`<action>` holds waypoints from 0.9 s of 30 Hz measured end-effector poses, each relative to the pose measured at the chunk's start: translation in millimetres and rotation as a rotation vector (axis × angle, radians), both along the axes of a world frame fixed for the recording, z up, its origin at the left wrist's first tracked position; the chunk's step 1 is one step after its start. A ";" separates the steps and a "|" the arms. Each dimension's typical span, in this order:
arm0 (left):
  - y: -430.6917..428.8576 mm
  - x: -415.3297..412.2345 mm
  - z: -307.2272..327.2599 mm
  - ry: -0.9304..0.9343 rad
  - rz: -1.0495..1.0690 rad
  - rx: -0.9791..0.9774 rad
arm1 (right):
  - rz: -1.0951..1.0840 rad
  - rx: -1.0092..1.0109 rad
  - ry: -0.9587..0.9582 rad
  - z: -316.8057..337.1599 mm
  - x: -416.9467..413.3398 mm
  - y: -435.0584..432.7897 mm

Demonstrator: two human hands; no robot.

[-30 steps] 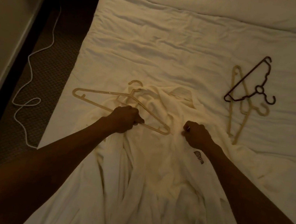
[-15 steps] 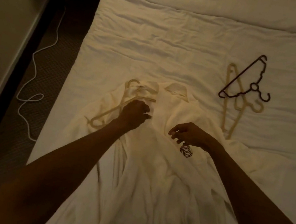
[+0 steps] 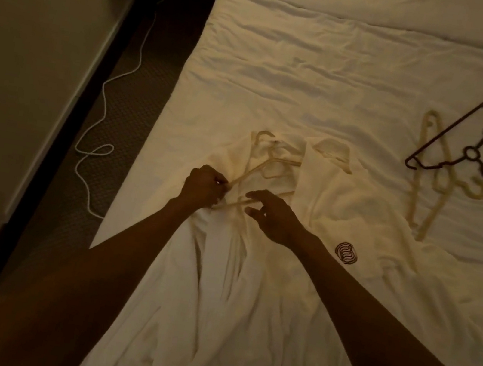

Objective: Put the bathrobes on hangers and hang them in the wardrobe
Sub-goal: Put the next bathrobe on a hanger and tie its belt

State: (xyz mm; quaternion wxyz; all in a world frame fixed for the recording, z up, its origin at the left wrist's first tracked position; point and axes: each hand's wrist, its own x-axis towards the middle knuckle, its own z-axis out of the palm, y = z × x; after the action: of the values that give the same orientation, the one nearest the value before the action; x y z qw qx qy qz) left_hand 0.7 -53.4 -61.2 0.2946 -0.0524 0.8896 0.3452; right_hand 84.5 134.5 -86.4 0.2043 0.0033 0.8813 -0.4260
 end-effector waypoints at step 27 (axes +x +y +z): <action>-76.8 8.7 36.7 -0.284 0.172 0.478 | -0.189 0.273 0.041 -2.8 -33.6 -42.5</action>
State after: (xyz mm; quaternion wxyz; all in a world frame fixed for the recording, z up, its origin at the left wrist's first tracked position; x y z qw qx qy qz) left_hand 9.4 -130.2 -24.4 0.3899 -0.1047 0.7251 0.5579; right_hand 50.8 92.0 -89.2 0.1428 0.1054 0.9308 -0.3195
